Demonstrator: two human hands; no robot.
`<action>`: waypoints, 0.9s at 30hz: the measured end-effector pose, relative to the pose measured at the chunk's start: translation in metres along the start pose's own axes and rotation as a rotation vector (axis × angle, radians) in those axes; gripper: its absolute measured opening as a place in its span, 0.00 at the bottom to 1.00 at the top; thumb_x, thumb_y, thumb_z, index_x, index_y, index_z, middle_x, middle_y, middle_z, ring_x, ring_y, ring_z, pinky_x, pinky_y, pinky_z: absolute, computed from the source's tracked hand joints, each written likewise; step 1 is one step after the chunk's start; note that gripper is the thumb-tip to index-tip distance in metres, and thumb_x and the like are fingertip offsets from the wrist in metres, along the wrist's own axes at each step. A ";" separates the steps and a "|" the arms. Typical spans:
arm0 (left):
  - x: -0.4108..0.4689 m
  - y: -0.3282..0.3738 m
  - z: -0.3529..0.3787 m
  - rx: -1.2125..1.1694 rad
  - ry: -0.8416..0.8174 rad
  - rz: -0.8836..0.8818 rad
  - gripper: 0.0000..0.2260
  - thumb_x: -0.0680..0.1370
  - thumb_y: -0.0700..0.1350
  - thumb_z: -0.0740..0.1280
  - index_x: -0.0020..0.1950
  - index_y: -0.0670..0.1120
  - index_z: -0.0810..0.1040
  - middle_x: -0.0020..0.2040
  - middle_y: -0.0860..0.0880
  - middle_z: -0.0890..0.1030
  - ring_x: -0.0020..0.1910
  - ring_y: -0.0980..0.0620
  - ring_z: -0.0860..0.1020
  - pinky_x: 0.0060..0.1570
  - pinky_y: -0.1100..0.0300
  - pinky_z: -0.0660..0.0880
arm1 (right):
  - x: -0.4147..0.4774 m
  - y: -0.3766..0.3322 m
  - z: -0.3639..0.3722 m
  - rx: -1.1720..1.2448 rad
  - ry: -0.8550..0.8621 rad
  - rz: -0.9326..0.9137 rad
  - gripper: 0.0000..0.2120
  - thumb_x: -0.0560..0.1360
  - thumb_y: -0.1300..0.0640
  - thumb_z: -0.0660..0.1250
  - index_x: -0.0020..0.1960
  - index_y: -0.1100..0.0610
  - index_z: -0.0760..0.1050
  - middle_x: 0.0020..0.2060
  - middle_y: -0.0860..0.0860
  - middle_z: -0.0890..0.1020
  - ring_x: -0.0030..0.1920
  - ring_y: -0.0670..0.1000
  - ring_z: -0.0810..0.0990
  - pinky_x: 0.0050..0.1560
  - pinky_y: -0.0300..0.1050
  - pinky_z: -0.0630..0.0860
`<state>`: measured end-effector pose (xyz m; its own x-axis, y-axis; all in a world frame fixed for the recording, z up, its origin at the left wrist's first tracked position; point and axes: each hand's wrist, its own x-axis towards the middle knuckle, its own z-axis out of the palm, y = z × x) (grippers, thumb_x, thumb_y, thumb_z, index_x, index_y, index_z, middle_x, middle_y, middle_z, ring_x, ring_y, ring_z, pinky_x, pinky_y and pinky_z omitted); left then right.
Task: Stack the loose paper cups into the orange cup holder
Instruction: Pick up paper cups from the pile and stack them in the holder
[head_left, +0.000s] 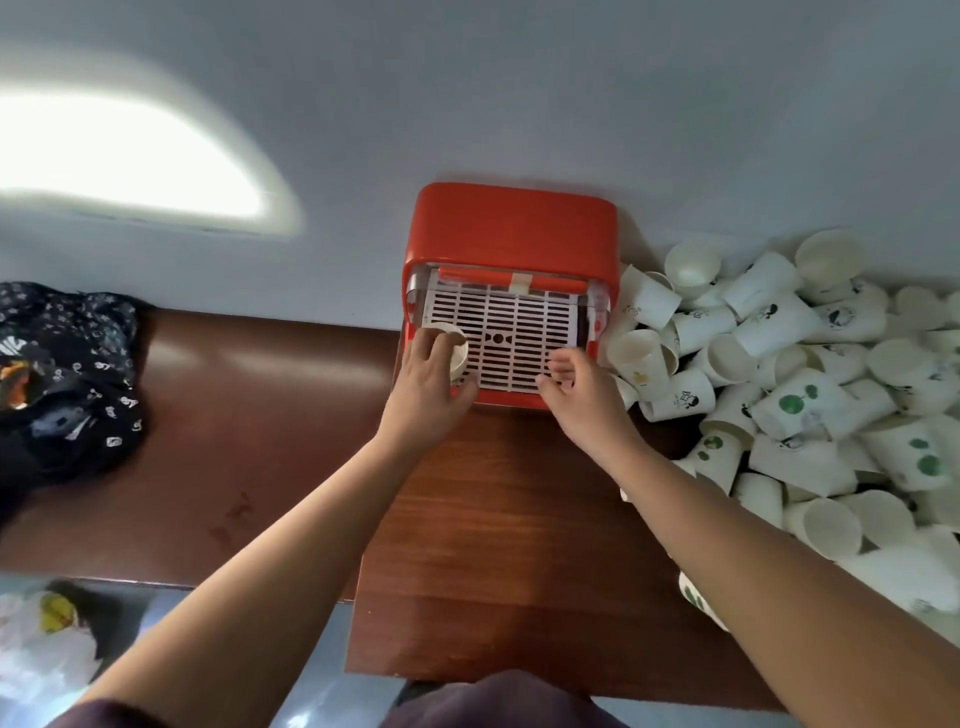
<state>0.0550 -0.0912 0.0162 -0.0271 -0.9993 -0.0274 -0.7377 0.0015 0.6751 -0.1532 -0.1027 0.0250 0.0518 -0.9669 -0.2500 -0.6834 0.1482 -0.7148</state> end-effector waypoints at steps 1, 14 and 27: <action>-0.001 0.010 0.008 -0.028 -0.053 0.031 0.18 0.78 0.48 0.67 0.67 0.46 0.71 0.67 0.49 0.69 0.67 0.51 0.68 0.62 0.57 0.71 | -0.007 0.011 -0.013 -0.007 0.042 0.001 0.19 0.78 0.53 0.67 0.67 0.57 0.71 0.60 0.49 0.77 0.60 0.45 0.76 0.61 0.41 0.74; 0.060 0.154 0.118 0.160 -0.396 0.400 0.21 0.76 0.41 0.68 0.69 0.43 0.71 0.68 0.47 0.69 0.60 0.47 0.74 0.53 0.55 0.73 | -0.022 0.141 -0.132 -0.334 0.299 0.105 0.27 0.73 0.54 0.72 0.68 0.61 0.68 0.64 0.59 0.69 0.65 0.59 0.69 0.64 0.48 0.67; 0.153 0.189 0.167 0.643 -0.401 0.294 0.31 0.73 0.31 0.63 0.75 0.46 0.64 0.74 0.43 0.65 0.74 0.41 0.62 0.70 0.46 0.64 | 0.038 0.172 -0.141 -0.453 0.509 0.155 0.21 0.79 0.49 0.51 0.58 0.63 0.73 0.54 0.59 0.72 0.49 0.54 0.67 0.51 0.50 0.75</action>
<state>-0.2012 -0.2372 0.0171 -0.4298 -0.8649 -0.2593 -0.9027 0.4056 0.1436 -0.3716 -0.1435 -0.0158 -0.3431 -0.9351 0.0890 -0.8973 0.2984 -0.3252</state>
